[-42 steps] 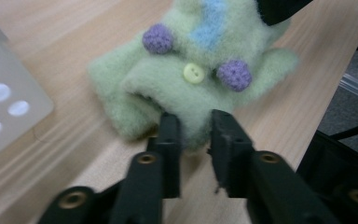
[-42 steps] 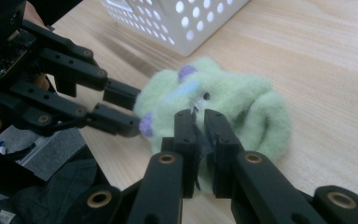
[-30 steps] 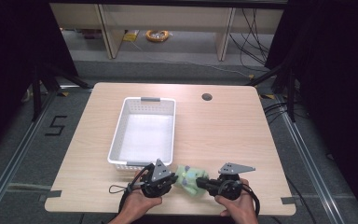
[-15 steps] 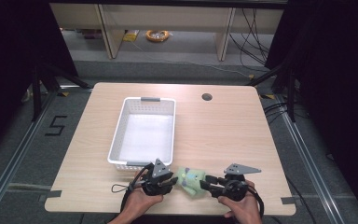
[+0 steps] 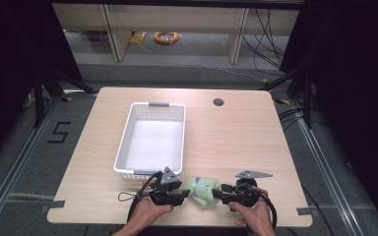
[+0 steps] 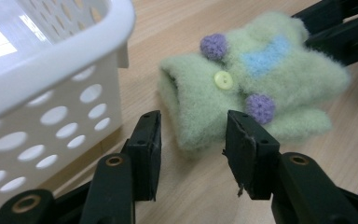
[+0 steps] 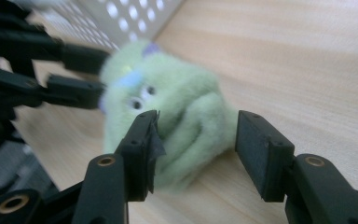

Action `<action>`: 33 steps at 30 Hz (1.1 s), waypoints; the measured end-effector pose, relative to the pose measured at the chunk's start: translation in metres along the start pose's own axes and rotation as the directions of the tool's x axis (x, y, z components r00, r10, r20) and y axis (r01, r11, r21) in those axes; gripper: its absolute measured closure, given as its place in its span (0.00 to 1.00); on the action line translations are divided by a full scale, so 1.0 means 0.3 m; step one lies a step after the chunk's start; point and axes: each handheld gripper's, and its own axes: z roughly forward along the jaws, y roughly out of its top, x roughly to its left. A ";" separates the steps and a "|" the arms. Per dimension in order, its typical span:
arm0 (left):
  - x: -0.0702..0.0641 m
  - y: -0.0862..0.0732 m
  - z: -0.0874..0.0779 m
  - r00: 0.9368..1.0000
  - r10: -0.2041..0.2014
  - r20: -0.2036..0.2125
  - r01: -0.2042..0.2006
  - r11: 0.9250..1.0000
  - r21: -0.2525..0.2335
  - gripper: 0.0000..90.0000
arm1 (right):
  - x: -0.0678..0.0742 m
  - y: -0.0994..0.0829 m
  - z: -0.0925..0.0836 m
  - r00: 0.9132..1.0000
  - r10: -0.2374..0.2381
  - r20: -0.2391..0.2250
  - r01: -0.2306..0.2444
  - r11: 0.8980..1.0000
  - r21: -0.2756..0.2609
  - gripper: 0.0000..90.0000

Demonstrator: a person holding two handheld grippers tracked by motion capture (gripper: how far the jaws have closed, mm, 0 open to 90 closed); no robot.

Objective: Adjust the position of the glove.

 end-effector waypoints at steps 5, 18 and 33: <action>-0.015 -0.001 -0.009 0.999 -0.019 0.050 0.018 1.000 0.008 0.61 | -0.044 0.013 0.023 0.998 -0.057 -0.023 0.058 0.996 0.069 0.75; 0.015 0.001 -0.020 0.988 -0.130 0.088 0.130 0.991 0.014 0.56 | -0.078 0.068 0.027 0.991 -0.122 -0.060 0.128 0.985 0.113 0.66; 0.004 0.003 0.038 0.973 -0.181 0.142 0.171 0.982 0.079 0.61 | -0.065 0.060 0.045 0.994 -0.103 -0.034 0.106 0.988 0.109 0.65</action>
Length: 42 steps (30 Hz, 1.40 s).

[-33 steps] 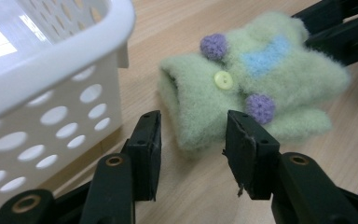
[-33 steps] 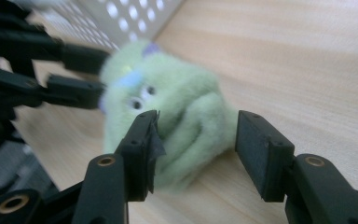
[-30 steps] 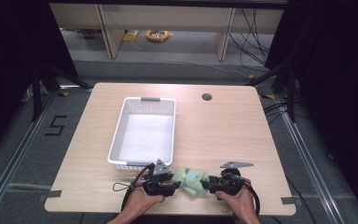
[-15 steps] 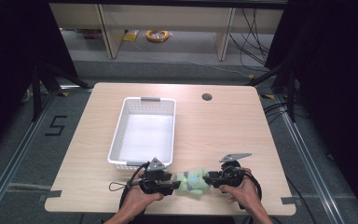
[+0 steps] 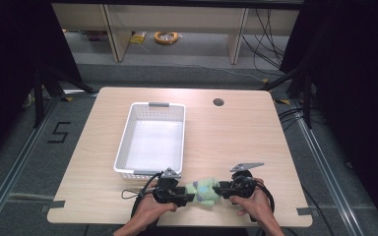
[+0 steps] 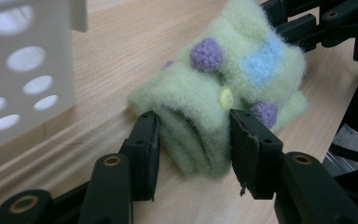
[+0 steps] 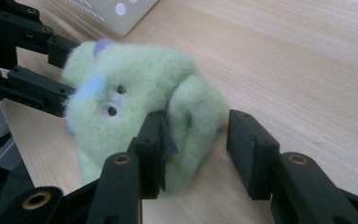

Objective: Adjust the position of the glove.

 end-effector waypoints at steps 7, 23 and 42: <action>0.006 -0.005 0.010 0.999 -0.022 0.034 0.021 1.000 0.015 0.63 | -0.004 -0.004 0.010 0.999 0.038 -0.031 -0.037 0.999 0.018 0.65; 0.003 -0.012 0.003 0.998 -0.019 0.059 0.019 1.000 -0.001 0.78 | 0.002 -0.025 0.025 0.985 0.097 -0.142 -0.099 0.995 -0.006 0.88; -0.001 -0.019 -0.054 0.996 -0.010 0.092 0.011 1.000 -0.016 0.81 | 0.049 -0.026 -0.032 0.987 0.024 -0.157 -0.039 0.995 -0.092 0.90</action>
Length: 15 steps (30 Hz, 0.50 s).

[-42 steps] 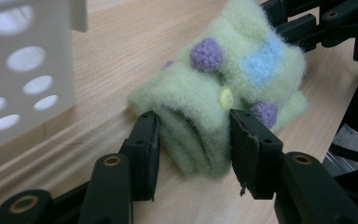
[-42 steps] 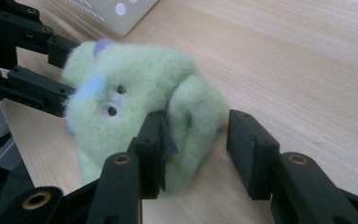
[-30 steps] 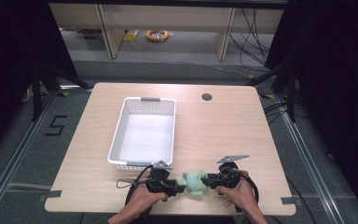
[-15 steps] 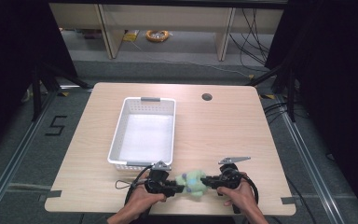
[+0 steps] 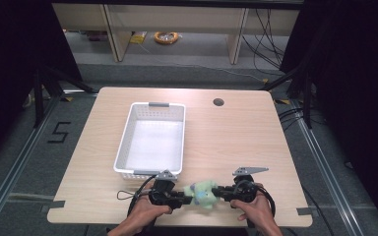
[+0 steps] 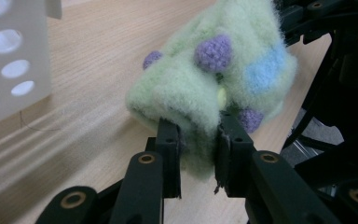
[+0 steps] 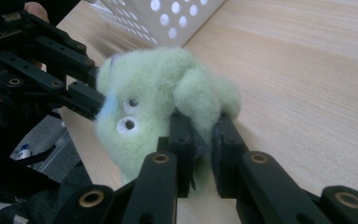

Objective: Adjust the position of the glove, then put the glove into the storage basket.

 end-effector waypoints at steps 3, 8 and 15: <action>-0.003 -0.001 -0.006 1.000 0.003 0.014 -0.003 1.000 -0.001 0.81 | 0.008 0.002 -0.008 1.000 -0.021 0.001 0.021 1.000 -0.003 0.90; -0.016 0.000 -0.008 1.000 0.024 0.008 -0.024 1.000 0.008 0.81 | 0.020 0.001 -0.020 1.000 -0.019 -0.003 0.019 1.000 -0.001 0.90; -0.032 0.005 -0.027 0.999 0.048 0.002 -0.048 0.999 -0.001 0.81 | 0.044 0.010 -0.037 0.999 -0.033 0.006 0.034 0.999 -0.015 0.90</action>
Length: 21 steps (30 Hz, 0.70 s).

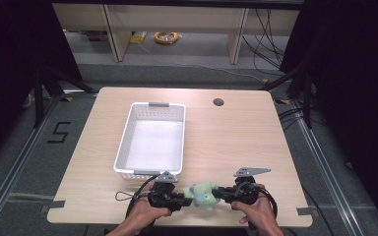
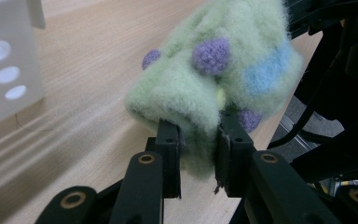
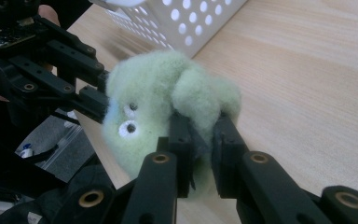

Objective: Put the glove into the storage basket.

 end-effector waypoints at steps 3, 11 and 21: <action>-0.005 0.012 -0.021 1.000 0.004 0.007 -0.004 1.000 -0.014 0.81 | 0.018 0.014 -0.012 1.000 -0.018 -0.008 0.018 1.000 -0.006 0.90; -0.009 0.050 -0.066 0.999 0.027 0.022 -0.027 0.999 -0.017 0.81 | 0.058 0.045 -0.041 1.000 0.004 -0.015 -0.004 1.000 -0.020 0.90; 0.001 0.113 -0.137 0.999 0.036 0.000 -0.036 0.999 -0.027 0.81 | 0.085 0.125 -0.052 1.000 -0.007 -0.022 0.007 0.999 -0.035 0.90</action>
